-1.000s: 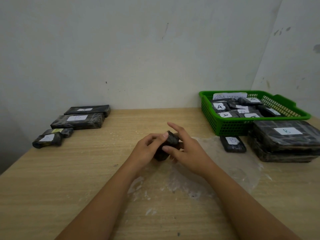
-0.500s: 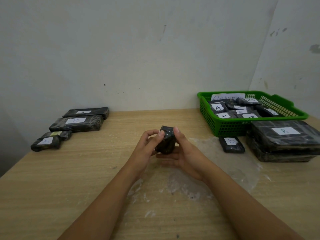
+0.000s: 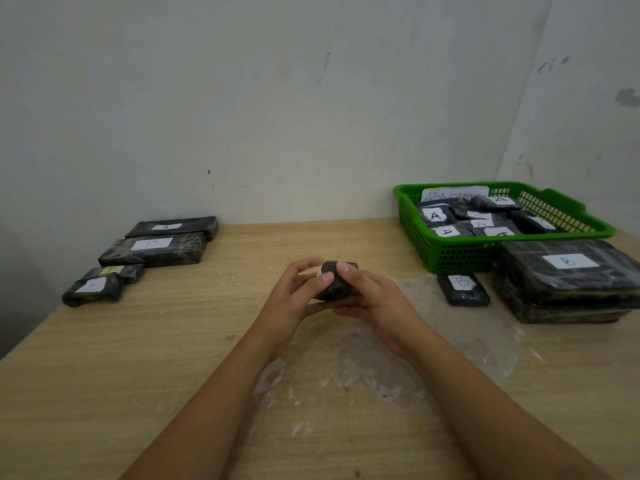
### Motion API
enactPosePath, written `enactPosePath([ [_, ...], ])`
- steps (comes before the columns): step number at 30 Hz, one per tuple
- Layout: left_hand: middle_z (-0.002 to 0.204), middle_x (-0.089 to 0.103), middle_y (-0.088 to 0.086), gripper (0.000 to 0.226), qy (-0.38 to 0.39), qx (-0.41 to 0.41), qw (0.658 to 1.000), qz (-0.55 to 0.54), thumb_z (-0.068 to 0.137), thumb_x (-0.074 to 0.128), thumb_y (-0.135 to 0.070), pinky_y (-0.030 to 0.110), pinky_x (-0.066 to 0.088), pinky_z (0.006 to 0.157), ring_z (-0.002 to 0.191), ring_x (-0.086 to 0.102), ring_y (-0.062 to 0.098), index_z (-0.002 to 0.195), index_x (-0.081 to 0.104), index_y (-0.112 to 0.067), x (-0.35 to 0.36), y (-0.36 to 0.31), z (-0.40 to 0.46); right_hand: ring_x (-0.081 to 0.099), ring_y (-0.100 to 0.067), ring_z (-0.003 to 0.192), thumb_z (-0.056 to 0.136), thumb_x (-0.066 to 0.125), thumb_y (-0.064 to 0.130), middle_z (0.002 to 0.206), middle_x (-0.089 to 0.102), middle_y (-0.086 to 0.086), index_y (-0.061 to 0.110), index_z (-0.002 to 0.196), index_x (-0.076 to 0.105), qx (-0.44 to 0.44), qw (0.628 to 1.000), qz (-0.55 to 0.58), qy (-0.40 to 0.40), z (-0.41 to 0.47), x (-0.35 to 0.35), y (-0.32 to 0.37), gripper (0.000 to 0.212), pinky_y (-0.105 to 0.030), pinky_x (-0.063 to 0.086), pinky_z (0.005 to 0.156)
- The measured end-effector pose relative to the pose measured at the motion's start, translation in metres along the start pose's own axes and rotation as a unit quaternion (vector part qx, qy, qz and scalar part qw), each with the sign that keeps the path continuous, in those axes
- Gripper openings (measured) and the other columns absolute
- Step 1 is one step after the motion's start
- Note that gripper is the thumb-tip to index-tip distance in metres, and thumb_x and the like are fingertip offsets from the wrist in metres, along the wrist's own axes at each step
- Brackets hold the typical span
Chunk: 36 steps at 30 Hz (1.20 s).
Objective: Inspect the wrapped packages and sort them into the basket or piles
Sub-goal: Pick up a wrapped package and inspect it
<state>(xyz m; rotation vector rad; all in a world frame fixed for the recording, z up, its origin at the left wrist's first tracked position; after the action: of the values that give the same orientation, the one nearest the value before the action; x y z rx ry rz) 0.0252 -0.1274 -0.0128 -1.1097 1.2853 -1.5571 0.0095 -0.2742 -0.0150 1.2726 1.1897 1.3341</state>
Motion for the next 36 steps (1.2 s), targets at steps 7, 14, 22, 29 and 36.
enactPosePath([
  [7, 0.117, 0.075, 0.014, 0.053, 0.002, 0.006, 1.000, -0.007, 0.083, 0.073, -0.031, 0.044, 0.057, 0.100, 0.112, 0.072, 0.026, 0.127, 0.063, -0.003, 0.0031, 0.0010, -0.0007, 0.075, -0.027, 0.085, 0.070, 0.079, 0.052, 0.086, 0.076, -0.010, 0.003, 0.093, 0.069, -0.040, 0.999, 0.004, -0.037, 0.0012, -0.0054, 0.0013, 0.055, -0.029, 0.057, 0.070],
  [14, 0.113, 0.074, 0.020, 0.053, -0.013, 0.015, 1.000, -0.012, 0.081, 0.075, -0.031, 0.048, 0.059, 0.096, 0.108, 0.073, 0.030, 0.124, 0.064, -0.001, 0.0000, 0.0018, 0.0003, 0.075, -0.026, 0.082, 0.073, 0.071, 0.061, 0.091, 0.077, -0.010, -0.003, 0.112, 0.069, -0.033, 0.999, -0.003, -0.024, 0.0004, -0.0038, 0.0029, 0.075, -0.033, 0.059, 0.075],
  [22, 0.110, 0.076, 0.017, 0.059, 0.003, 0.007, 1.000, -0.013, 0.080, 0.071, -0.040, 0.048, 0.059, 0.095, 0.107, 0.073, 0.033, 0.124, 0.062, -0.002, 0.0038, 0.0043, -0.0006, 0.070, -0.025, 0.063, 0.071, 0.072, 0.059, 0.076, 0.074, -0.018, 0.005, 0.085, 0.068, -0.089, 0.992, -0.045, -0.082, 0.0014, -0.0093, 0.0043, 0.056, -0.034, 0.059, 0.062],
  [29, 0.104, 0.077, 0.018, 0.065, -0.014, 0.005, 1.000, 0.003, 0.075, 0.074, -0.048, 0.044, 0.062, 0.088, 0.102, 0.075, 0.032, 0.117, 0.061, 0.000, 0.0046, 0.0036, -0.0015, 0.070, -0.027, 0.064, 0.066, 0.072, 0.069, 0.076, 0.075, -0.015, 0.011, 0.082, 0.069, -0.090, 0.990, -0.075, -0.073, 0.0029, -0.0109, 0.0000, 0.061, -0.041, 0.060, 0.068],
  [36, 0.104, 0.077, 0.018, 0.055, -0.017, -0.002, 1.000, 0.007, 0.081, 0.070, -0.042, 0.047, 0.062, 0.089, 0.103, 0.075, 0.031, 0.115, 0.060, 0.000, 0.0003, 0.0030, -0.0013, 0.073, -0.027, 0.071, 0.069, 0.076, 0.057, 0.083, 0.077, -0.013, 0.009, 0.090, 0.071, -0.090, 0.992, -0.082, -0.036, 0.0031, -0.0102, -0.0003, 0.053, -0.039, 0.061, 0.070],
])
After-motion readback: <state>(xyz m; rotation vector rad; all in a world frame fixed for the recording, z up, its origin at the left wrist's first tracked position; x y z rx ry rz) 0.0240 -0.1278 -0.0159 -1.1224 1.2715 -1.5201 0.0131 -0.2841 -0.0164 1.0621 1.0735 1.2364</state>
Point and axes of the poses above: each hand's wrist, its own z-axis towards the middle knuckle, its own x-axis out of the palm, y = z × x, the point moved 6 cm from there along z, towards the middle knuckle
